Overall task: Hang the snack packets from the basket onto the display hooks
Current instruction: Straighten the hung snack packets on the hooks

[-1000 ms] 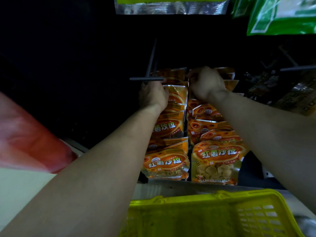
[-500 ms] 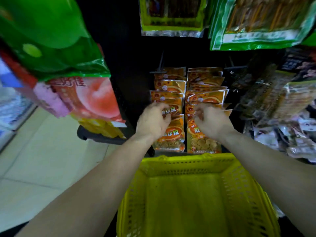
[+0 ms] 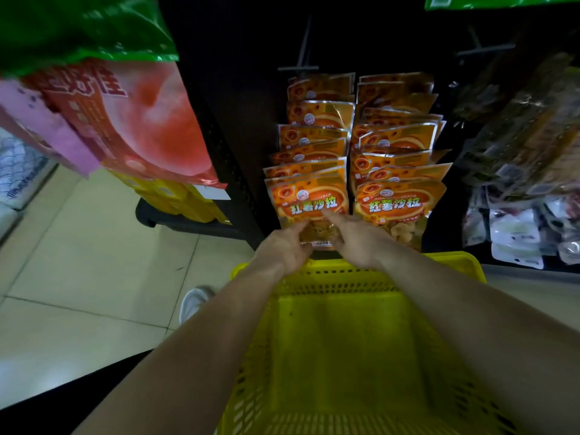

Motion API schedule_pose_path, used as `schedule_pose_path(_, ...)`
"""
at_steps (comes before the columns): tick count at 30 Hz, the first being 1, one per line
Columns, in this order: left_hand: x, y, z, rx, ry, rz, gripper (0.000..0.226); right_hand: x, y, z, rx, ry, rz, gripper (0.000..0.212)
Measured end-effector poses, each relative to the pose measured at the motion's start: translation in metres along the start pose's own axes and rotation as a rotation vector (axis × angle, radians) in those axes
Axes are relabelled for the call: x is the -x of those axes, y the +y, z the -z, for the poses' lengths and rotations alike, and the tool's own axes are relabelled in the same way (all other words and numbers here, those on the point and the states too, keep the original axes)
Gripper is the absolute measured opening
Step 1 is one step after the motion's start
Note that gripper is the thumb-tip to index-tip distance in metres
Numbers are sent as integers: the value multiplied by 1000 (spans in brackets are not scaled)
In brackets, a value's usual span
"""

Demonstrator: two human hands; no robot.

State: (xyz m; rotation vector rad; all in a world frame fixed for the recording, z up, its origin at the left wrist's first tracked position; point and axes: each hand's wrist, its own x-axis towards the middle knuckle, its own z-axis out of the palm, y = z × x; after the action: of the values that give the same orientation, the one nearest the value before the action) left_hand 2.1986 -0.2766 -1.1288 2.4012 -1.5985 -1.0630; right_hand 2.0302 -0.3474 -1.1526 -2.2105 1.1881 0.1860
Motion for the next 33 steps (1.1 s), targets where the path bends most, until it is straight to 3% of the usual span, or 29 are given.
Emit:
schedule_pose_path(4, -19, -7, -8, 58, -72, 15, 69, -14, 10, -2, -5, 20, -33, 68)
schedule_pose_path(21, -44, -15, -12, 88, -42, -19, 74, -30, 1, -9, -115, -21, -34, 71)
schedule_pose_path(27, -20, -10, -5, 109, 37, -79, 65, 9, 6, 12, -112, 66, -3, 57)
schedule_pose_path(33, -8, 22, -16, 156, 11, -203, 52, 53, 56, 36, 6, 96, -161, 47)
